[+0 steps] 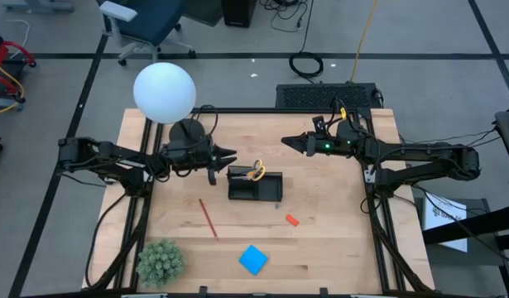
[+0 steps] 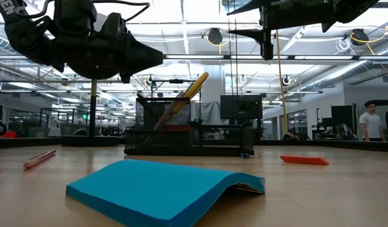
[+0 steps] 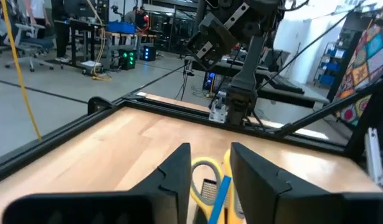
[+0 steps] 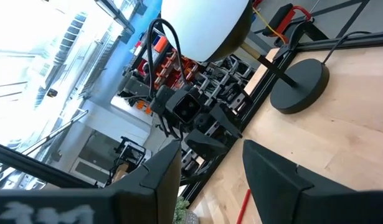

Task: Pick and place office supplies into organizer
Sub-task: Put the red pencil into the desk organizer

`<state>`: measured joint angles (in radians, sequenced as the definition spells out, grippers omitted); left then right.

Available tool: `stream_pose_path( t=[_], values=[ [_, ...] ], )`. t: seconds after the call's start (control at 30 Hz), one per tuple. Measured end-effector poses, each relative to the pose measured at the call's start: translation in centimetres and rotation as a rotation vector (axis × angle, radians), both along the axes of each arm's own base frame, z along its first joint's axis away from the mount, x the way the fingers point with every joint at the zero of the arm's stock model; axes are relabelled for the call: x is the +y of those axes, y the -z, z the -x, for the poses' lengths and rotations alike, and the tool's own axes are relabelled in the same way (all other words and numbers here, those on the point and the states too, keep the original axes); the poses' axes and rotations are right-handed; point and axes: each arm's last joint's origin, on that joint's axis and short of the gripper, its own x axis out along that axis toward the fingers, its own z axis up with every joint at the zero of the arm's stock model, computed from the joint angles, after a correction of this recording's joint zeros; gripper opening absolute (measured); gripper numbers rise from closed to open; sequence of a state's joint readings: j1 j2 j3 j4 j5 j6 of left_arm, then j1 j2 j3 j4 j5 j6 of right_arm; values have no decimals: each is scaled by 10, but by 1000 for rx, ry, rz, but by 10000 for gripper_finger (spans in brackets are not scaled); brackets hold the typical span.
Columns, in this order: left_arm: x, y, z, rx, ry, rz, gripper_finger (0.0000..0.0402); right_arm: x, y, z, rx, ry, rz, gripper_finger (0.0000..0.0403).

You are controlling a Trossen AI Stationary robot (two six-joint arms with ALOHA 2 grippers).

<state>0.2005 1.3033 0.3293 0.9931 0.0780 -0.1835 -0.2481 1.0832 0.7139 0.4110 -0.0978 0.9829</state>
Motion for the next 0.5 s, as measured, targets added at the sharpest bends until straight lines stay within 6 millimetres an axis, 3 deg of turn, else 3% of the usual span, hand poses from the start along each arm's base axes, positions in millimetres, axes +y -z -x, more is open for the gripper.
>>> stream_pose_path(
  t=[0.27,0.5],
  values=[
    [0,-9,-5,-58,16,167,137,0,0,0,3,0,19,160],
    [-8,-43,-22,-160,144,245,143,0,0,0,9,-1,55,160]
  ],
)
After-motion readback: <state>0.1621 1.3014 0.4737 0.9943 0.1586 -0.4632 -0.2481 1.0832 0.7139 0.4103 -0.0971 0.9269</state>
